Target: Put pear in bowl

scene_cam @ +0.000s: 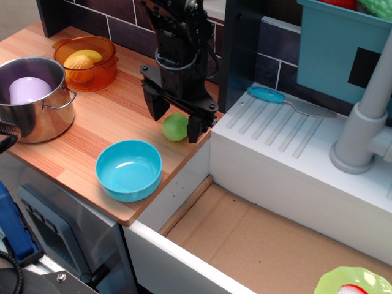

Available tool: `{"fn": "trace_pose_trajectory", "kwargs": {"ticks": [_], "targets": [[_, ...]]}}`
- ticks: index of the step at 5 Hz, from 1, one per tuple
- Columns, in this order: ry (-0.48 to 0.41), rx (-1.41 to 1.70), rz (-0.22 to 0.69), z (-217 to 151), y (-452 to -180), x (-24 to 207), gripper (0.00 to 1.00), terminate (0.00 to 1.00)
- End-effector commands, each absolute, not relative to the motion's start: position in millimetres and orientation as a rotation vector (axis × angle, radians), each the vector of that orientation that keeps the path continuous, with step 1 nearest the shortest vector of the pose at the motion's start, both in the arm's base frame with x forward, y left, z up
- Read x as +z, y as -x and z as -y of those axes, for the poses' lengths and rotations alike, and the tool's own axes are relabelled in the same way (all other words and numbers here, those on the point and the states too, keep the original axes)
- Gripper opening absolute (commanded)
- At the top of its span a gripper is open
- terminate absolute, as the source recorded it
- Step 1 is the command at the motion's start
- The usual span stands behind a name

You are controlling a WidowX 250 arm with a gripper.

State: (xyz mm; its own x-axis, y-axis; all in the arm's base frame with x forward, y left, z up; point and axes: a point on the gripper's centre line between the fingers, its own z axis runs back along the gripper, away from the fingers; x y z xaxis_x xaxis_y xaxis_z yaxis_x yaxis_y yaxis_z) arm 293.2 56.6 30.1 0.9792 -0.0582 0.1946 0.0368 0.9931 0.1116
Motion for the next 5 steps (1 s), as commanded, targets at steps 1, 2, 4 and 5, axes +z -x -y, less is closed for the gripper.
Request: {"fn": "trace_pose_trajectory", "kwargs": {"ticks": [1, 2, 4, 5], "targets": [[-0.107, -0.071, 0.236, -68, -296, 26, 1.0, 0.0], [-0.081, -0.073, 0.262, -69, -297, 18, 1.0, 0.0], [-0.061, -0.049, 0.281, -64, -313, 25, 0.0, 0.0], [-0.098, -0.035, 0.238, -60, -301, 44, 0.0, 0.0]]}}
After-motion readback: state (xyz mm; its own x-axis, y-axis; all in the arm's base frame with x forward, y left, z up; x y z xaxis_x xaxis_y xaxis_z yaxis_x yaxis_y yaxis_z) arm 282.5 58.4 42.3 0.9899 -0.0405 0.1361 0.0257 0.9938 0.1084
